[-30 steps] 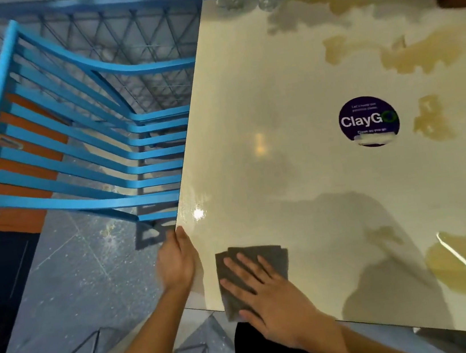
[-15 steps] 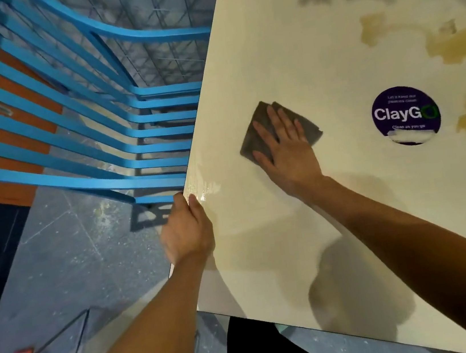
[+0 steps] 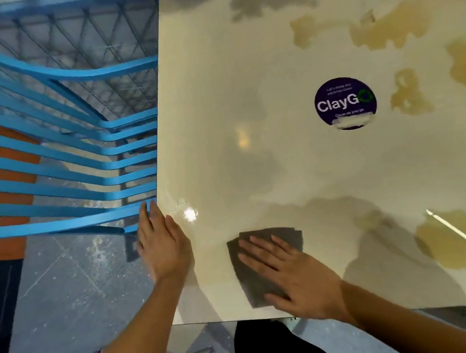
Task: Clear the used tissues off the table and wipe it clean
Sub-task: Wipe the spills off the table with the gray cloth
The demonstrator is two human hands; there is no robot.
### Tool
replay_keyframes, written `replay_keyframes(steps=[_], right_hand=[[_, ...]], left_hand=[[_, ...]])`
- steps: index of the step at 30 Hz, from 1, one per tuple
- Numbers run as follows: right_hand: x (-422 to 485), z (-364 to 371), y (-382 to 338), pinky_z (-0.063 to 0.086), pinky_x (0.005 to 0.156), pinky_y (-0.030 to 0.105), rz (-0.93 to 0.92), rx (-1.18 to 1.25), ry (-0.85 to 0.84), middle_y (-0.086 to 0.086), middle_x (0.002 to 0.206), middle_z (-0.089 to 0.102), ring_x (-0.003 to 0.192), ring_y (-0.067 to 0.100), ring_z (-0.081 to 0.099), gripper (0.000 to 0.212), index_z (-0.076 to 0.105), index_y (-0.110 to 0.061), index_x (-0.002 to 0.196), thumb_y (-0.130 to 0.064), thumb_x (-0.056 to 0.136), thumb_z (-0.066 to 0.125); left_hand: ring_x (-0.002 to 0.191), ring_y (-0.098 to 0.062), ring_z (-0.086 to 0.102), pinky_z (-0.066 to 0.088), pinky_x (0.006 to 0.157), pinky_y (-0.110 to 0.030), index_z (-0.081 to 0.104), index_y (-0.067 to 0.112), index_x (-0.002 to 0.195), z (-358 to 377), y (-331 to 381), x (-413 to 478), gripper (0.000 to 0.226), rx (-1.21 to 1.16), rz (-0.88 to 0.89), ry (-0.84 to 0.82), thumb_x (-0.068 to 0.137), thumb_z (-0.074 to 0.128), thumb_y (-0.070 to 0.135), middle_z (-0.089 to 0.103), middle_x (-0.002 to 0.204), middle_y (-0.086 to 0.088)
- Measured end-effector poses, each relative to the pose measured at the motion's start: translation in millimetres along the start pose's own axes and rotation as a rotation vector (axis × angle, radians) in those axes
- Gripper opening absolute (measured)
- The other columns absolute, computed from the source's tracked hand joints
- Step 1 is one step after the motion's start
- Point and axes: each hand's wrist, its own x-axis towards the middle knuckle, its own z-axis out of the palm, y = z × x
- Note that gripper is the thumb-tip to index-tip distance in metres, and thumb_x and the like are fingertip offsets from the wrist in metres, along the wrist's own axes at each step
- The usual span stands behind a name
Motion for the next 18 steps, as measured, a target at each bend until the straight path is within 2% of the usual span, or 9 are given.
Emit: replay_keyframes(steps=[2, 4, 8, 11, 15, 18], right_hand=[[-20.4, -14.7, 32.4, -0.013, 0.12, 0.037, 0.111, 0.057, -0.002, -0.006, 0.159, -0.025, 0.145, 0.009, -0.024, 0.082, -0.013, -0.029, 0.152, -0.051, 0.094, 0.04], [-30.8, -33.2, 66.0, -0.008, 0.121, 0.038, 0.225, 0.067, 0.051, -0.005, 0.157, -0.029, 0.145, 0.011, -0.025, 0.083, -0.01, -0.028, 0.153, -0.054, 0.093, 0.041], [19.3, -54.9, 93.0, 0.002, 0.122, 0.043, 0.492, 0.151, 0.265, 0.001, 0.163, -0.008, 0.149, 0.016, -0.009, 0.071, 0.015, -0.017, 0.154, -0.056, 0.098, 0.033], [85.0, -59.4, 80.6, 0.007, 0.121, 0.049, 0.707, 0.081, 0.37, 0.012, 0.162, 0.002, 0.15, 0.025, 0.0, 0.065, 0.015, -0.008, 0.153, -0.046, 0.101, 0.024], [94.1, -34.5, 45.2, 0.01, 0.121, 0.047, 0.561, 0.0, 0.369, 0.015, 0.161, 0.007, 0.149, 0.028, 0.007, 0.065, 0.013, -0.001, 0.152, -0.04, 0.102, 0.027], [47.2, -13.1, 24.6, 0.005, 0.122, 0.043, 0.467, 0.042, 0.293, 0.007, 0.163, -0.001, 0.15, 0.02, -0.002, 0.066, 0.007, -0.009, 0.154, -0.044, 0.102, 0.026]], left_hand=[[0.147, -0.027, 0.018, 0.019, 0.117, -0.057, 0.023, 0.02, 0.151, -1.8, 1.8, -3.2, 0.051, 0.054, 0.158, -0.012, 0.102, 0.035, 0.022, 0.016, 0.161, -0.005], [0.149, -0.026, 0.013, 0.01, 0.117, -0.056, 0.023, 0.02, 0.152, 2.4, 13.7, -5.9, 0.054, 0.083, 0.285, -0.044, 0.1, 0.039, 0.019, 0.014, 0.162, -0.005], [0.15, -0.018, -0.003, 0.0, 0.12, -0.053, 0.014, 0.024, 0.155, 23.8, 42.9, -14.6, 0.055, 0.088, 0.265, -0.062, 0.101, 0.023, 0.035, 0.004, 0.163, 0.002], [0.15, -0.017, -0.006, 0.001, 0.121, -0.051, 0.01, 0.025, 0.155, 30.2, 44.0, -15.5, 0.057, 0.116, 0.255, -0.039, 0.101, 0.017, 0.039, 0.002, 0.164, 0.004], [0.15, -0.017, -0.005, 0.003, 0.12, -0.052, 0.011, 0.025, 0.155, 30.8, 43.6, -16.0, 0.057, 0.121, 0.244, -0.042, 0.1, 0.017, 0.04, 0.003, 0.164, 0.004], [0.15, -0.018, -0.005, 0.003, 0.12, -0.052, 0.011, 0.025, 0.155, 29.2, 45.3, -16.7, 0.058, 0.135, 0.25, -0.066, 0.1, 0.014, 0.042, 0.003, 0.164, 0.003]])
